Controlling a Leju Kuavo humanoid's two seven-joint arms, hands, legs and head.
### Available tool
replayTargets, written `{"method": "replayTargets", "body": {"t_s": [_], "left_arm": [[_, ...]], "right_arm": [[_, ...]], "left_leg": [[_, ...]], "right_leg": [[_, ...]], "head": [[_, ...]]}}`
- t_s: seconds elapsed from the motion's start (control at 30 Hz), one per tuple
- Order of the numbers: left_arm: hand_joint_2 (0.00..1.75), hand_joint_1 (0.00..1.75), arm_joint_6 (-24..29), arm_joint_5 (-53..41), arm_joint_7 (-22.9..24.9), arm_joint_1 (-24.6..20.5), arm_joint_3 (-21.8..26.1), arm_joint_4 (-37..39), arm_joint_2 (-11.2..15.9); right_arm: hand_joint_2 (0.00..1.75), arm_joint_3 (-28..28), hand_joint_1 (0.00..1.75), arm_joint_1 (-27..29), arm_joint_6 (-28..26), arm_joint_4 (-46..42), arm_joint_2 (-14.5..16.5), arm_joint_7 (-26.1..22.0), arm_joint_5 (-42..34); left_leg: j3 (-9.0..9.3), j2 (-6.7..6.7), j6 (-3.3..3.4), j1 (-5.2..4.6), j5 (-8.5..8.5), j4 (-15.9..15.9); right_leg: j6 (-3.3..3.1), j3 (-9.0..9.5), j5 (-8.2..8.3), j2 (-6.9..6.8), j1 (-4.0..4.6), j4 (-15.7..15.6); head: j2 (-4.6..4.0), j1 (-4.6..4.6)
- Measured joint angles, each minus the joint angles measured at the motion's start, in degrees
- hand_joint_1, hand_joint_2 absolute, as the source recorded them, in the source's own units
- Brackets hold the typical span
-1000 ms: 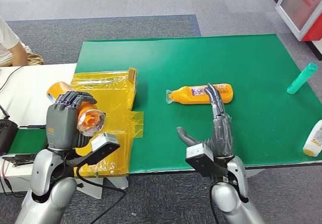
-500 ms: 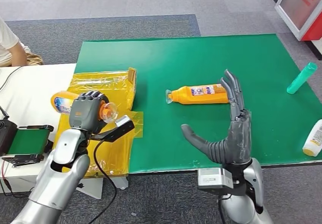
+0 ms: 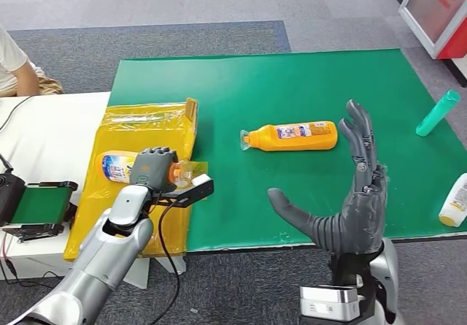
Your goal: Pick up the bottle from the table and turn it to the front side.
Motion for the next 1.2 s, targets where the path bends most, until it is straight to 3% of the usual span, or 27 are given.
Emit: {"method": "replayTargets", "body": {"t_s": [0.33, 0.47, 0.67, 1.2], "left_arm": [[1.75, 1.75, 1.61, 1.39, -1.36, -0.76, -1.12, 4.38, -1.69], [1.75, 0.00, 2.40, 2.67, -1.61, -1.12, -1.96, 5.55, -3.14], [1.75, 0.00, 4.10, 5.35, -1.67, -1.34, -2.46, 6.64, -4.99], [1.75, 0.00, 4.11, 12.12, -5.26, -0.97, -2.49, 5.94, -5.68]], "right_arm": [[1.75, 1.20, 0.00, 0.61, -0.92, -0.79, -1.66, -1.61, 1.39], [1.75, 2.01, 0.00, 0.43, -0.76, -0.79, -2.13, -1.91, 0.80], [1.75, 3.02, 0.00, 0.16, 0.16, -0.68, -2.55, -2.07, 0.84], [1.75, 3.34, 0.00, -0.45, 0.15, 0.17, -3.18, -2.59, 0.73]], "left_leg": [[0.00, -0.01, 0.01, -0.01, 0.00, 0.00], [-0.01, -0.01, 0.01, -0.01, 0.00, 0.00], [-0.01, -0.01, 0.01, -0.01, 0.00, 0.00], [-0.02, -0.01, 0.01, -0.01, 0.01, 0.00]], "right_leg": [[0.01, 0.03, 0.00, -0.01, -0.01, 0.00], [0.02, 0.04, 0.01, -0.01, -0.02, 0.00], [0.02, 0.03, 0.01, -0.01, -0.01, 0.00], [0.03, 0.03, 0.01, -0.01, -0.01, 0.00]], "head": [[0.00, 0.01], [0.00, 0.01], [0.00, 0.00], [0.00, 0.00]]}}
